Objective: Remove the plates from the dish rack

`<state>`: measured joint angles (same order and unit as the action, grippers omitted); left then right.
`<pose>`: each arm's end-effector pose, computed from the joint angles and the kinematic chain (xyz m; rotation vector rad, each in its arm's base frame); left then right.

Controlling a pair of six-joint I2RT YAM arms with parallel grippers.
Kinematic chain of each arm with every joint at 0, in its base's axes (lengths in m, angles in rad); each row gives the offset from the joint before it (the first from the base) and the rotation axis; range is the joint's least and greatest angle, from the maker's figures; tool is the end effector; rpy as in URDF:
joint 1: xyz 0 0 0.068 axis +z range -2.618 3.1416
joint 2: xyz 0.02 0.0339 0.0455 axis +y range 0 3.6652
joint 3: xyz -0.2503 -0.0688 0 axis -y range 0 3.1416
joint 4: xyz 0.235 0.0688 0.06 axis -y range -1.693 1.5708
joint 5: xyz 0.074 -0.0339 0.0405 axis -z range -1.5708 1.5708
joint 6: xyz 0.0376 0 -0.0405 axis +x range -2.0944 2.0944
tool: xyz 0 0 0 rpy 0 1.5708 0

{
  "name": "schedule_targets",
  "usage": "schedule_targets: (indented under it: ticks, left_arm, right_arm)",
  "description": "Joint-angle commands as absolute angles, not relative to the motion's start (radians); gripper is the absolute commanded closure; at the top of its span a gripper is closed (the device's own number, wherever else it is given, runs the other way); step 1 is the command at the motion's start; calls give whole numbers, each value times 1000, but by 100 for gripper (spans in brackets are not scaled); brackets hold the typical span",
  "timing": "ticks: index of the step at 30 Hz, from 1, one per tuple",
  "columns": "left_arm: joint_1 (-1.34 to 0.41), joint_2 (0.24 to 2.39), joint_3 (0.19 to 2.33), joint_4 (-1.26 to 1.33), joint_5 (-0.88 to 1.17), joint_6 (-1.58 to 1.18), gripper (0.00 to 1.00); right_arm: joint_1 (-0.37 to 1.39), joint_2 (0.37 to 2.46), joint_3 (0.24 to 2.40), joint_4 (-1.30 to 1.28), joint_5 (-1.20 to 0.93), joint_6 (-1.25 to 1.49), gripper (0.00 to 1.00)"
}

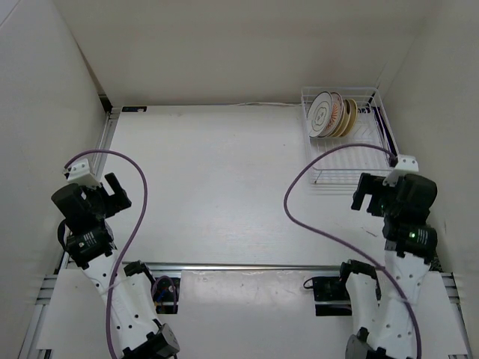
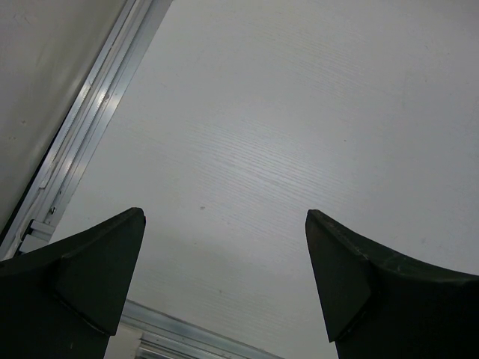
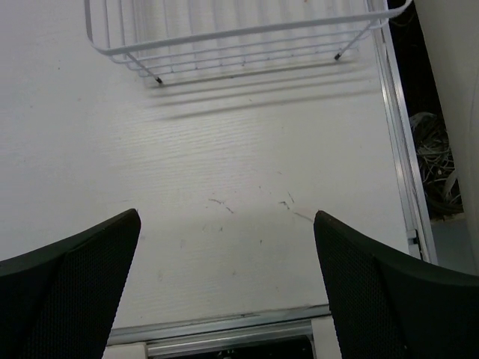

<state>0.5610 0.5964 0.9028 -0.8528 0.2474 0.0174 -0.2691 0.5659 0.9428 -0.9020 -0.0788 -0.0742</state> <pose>0.1008 0.0525 0.3248 -0.4213 2.0573 0.0863 0.0987 -0.0242 0.3341 0.1565 2.0907 -0.1249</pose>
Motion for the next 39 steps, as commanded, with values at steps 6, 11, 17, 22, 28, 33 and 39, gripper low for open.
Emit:
schedule_targets:
  ticks: [6,11,17,22,28,33,39]
  left_arm:
    - [566,623,910,-819,282,11,0]
    - [566,621,930,-828,342,29,0]
    - [566,610,904,-853,405,58,0]
    - [566,707,982,-833,353,58,0]
    - [554,989,1265,-833,305,92,0]
    - [380,1156,1431,-833,212,92,0]
    - [293,1241,1453,-833,267,81,0]
  right_arm:
    - [-275,1003,1204,-634,-159,46,0]
    - [-255,1331,1461,-643,-209,48,0]
    - [-129,1612,1802,-681,-74,-81,0]
    - [-78,1789,2013,-761,11,-54,0]
    - [4,1873,2013,-724,66,-61,0]
    - [26,1954,2075,-715,75,-71,6]
    - [35,2023,2128,-706,98,-61,14]
